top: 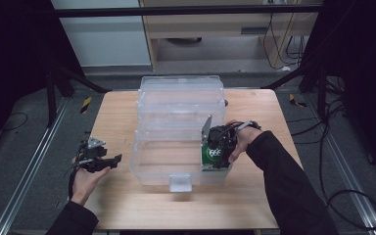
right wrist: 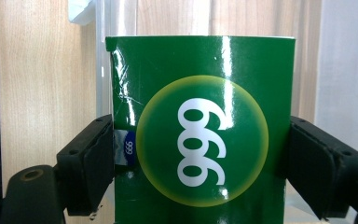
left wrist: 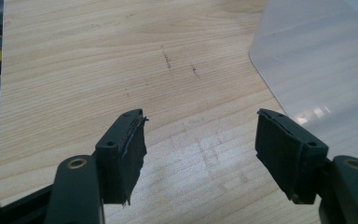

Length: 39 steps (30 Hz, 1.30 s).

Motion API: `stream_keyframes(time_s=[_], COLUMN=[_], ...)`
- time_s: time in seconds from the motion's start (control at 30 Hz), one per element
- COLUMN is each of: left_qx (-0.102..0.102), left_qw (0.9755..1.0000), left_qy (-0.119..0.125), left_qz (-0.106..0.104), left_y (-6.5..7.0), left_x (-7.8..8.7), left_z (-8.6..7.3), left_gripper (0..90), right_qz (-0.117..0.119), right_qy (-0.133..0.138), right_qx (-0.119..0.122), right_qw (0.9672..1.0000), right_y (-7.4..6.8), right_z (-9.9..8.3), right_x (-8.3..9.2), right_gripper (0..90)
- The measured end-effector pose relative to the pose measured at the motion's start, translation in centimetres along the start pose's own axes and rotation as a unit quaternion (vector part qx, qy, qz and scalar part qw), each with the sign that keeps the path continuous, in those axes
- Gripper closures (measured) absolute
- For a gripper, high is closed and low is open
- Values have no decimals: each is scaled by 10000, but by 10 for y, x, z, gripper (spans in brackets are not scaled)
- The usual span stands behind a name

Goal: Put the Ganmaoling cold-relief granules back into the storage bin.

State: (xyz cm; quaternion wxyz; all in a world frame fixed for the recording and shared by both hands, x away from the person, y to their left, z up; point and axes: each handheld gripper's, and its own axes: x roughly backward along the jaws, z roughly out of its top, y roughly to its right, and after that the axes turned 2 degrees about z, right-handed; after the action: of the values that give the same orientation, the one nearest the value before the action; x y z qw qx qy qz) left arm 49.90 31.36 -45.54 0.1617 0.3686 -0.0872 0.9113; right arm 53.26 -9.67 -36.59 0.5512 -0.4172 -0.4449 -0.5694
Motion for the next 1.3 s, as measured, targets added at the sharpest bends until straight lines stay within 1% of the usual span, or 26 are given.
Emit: stream_keyframes(time_s=[0.2, 0.4, 0.5, 0.57, 0.67, 0.73, 0.83, 0.87, 0.9, 0.93, 1.03, 1.13, 1.23, 1.3], left_qx=[13, 6, 4, 5, 9, 13, 18, 20, 21, 22, 17, 20, 26, 26], left_qw=[10000, 10000, 10000, 10000, 10000, 10000, 10000, 10000, 10000, 10000, 10000, 10000, 10000, 10000], left_qy=[-3, -9, -13, -17, -24, -23, -19, -21, -32, -33, -36, -41, -37, -35], left_qz=[4, 6, 3, 3, 4, 3, 0, 2, 7, 7, 4, 5, 6, 4], left_y=[-1, 0, 0, 0, -1, -1, -1, -1, -1, -1, -1, -1, -1, -1], left_x=[0, 0, 0, -1, -1, -1, 0, 0, 0, 0, 0, 0, 0, 0], left_z=[0, 0, 0, 0, 0, 0, 0, 0, 0, 0, 0, 0, 0, 0], left_gripper=[324, 324, 324, 323, 324, 323, 324, 324, 324, 324, 324, 324, 324, 324], right_qz=[85, 57, 52, 54, 67, 70, 33, 20, 21, 18, 20, 14, -23, -48], right_qy=[65, 174, 162, 149, 205, 191, 222, 259, 263, 258, 292, 252, 337, 340], right_qx=[-130, -239, -229, -263, -228, -308, -336, -291, -300, -366, -357, -371, -504, -602], right_qw=[9999, 9995, 9996, 9995, 9995, 9993, 9992, 9992, 9992, 9990, 9989, 9990, 9982, 9976], right_y=[1, 0, 1, 1, 1, 0, 0, 0, 0, -1, 0, -1, 1, 1], right_z=[-2, -5, -6, -6, -8, -8, -9, -9, -10, -10, -11, -12, -14, -16], right_x=[-5, -7, -9, -10, -12, -11, -11, -11, -11, -11, -11, -11, -6, -3], right_gripper=[163, 159, 158, 158, 158, 157, 155, 154, 153, 153, 152, 154, 172, 176])
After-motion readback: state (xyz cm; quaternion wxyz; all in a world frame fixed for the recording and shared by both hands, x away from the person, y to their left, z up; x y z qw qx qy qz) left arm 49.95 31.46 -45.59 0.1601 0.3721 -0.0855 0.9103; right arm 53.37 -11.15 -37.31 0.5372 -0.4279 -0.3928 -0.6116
